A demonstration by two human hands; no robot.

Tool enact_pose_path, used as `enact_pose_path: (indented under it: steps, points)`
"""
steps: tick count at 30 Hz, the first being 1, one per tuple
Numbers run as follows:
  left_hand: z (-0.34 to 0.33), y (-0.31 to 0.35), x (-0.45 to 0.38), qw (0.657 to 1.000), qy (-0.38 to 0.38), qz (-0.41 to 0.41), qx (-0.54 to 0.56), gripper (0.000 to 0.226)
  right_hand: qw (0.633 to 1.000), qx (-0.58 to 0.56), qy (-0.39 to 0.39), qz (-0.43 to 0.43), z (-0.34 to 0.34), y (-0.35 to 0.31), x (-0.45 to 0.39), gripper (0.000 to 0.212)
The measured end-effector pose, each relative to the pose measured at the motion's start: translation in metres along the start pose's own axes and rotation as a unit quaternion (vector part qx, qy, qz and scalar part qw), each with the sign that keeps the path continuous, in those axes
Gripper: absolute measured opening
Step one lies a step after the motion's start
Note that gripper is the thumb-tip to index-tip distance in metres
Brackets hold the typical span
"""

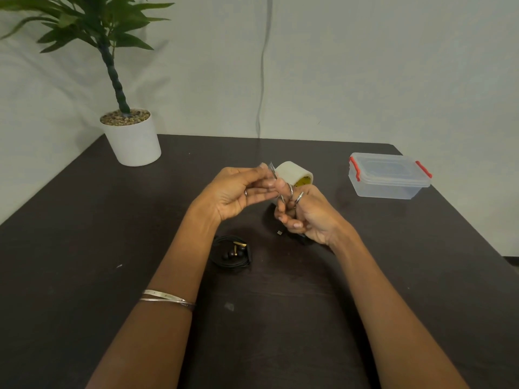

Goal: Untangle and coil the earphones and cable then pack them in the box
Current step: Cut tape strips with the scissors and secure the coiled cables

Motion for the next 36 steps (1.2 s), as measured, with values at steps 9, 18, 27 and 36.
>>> enact_pose_path:
  steps: [9,18,27,36]
  points:
    - [0.009,0.003,-0.005,0.998,0.044,-0.037,-0.024,0.012,1.000,-0.017,0.003,0.010,-0.003,0.000,-0.002,0.040]
    - [0.011,0.000,-0.009,0.999,0.044,-0.022,0.006,0.015,0.997,-0.059,-0.052,-0.017,-0.007,-0.002,0.001,0.059]
    - [0.013,-0.008,-0.010,0.999,0.053,0.006,0.002,0.019,0.990,-0.039,0.047,0.126,0.033,-0.061,0.030,0.019]
    - [0.029,-0.014,-0.017,0.995,0.101,0.025,-0.008,0.018,0.766,0.531,0.361,-0.028,0.162,-0.026,0.034,0.049]
Point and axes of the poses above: each hand's wrist, its own x-axis away from the middle knuckle, its own z-axis out of the back of the hand, y = z × x, the point moved 9 cm from there along -x, towards the middle knuckle, and after that the axes turned 8 degrees about y, right-handed, at the moved point
